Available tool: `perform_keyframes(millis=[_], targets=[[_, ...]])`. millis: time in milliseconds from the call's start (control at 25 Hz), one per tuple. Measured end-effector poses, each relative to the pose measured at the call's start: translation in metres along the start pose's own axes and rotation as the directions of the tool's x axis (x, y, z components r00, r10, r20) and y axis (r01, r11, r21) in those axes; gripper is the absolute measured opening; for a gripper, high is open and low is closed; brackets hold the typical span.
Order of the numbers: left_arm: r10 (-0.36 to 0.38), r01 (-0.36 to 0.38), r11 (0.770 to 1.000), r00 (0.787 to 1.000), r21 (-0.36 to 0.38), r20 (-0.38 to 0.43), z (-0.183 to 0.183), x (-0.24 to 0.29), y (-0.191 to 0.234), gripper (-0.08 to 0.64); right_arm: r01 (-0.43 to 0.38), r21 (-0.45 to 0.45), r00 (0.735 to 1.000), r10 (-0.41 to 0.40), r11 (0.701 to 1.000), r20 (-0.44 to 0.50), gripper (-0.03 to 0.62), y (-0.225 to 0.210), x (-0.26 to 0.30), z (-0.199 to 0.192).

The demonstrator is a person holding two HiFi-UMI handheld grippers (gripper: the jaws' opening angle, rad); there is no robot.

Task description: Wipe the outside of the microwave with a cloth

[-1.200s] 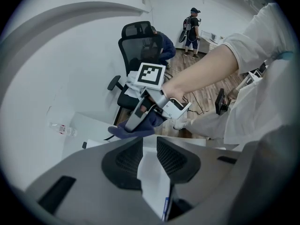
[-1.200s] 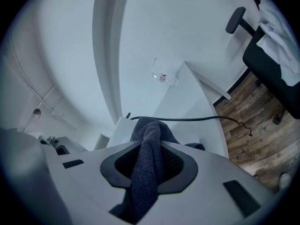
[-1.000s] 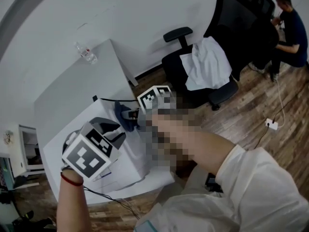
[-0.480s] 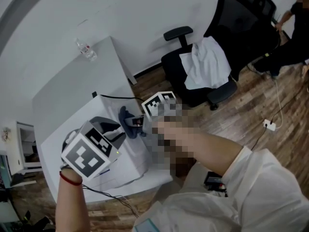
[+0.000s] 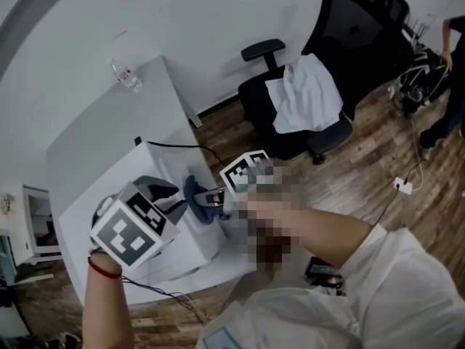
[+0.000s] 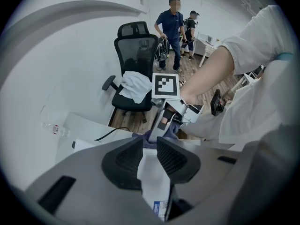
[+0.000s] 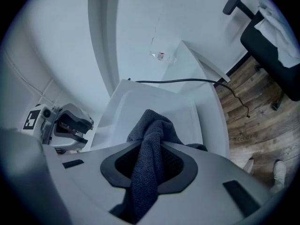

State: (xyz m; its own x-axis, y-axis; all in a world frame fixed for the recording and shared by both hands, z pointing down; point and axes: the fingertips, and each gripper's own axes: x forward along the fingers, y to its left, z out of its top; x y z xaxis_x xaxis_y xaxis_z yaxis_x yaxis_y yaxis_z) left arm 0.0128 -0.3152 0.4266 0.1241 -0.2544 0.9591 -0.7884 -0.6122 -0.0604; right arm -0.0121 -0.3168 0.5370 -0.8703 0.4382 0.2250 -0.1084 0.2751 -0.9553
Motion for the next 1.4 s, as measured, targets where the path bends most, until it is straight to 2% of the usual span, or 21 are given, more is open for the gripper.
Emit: perform_keyframes(millis=[680, 1040, 1200, 1320, 1400], targets=[[0.011, -0.010, 1.000, 1.000, -0.002, 0.008, 0.002, -0.006, -0.006, 0.094, -0.045, 0.044, 0.998, 0.047, 0.998, -0.045, 0.094, 0.009, -0.023, -0.057], [0.014, -0.014, 1.000, 1.000, -0.005, 0.009, 0.001, -0.009, -0.009, 0.094, -0.050, 0.015, 0.993, 0.052, 0.999, -0.108, 0.094, 0.017, -0.032, -0.093], [0.017, -0.016, 1.000, 1.000, -0.007, 0.016, 0.002, -0.011, -0.010, 0.094, -0.049, -0.037, 0.982, 0.041, 0.998, -0.185, 0.094, 0.020, -0.040, -0.110], [0.022, -0.021, 1.000, 0.999, -0.016, 0.033, 0.003, -0.015, -0.012, 0.094, -0.049, -0.134, 0.965, 0.012, 0.990, -0.262, 0.094, 0.028, -0.054, -0.120], [0.028, -0.027, 0.999, 0.998, -0.027, 0.050, 0.003, -0.019, -0.012, 0.094, -0.049, -0.199, 0.965, -0.005, 0.979, -0.263, 0.094, 0.035, -0.063, -0.114]])
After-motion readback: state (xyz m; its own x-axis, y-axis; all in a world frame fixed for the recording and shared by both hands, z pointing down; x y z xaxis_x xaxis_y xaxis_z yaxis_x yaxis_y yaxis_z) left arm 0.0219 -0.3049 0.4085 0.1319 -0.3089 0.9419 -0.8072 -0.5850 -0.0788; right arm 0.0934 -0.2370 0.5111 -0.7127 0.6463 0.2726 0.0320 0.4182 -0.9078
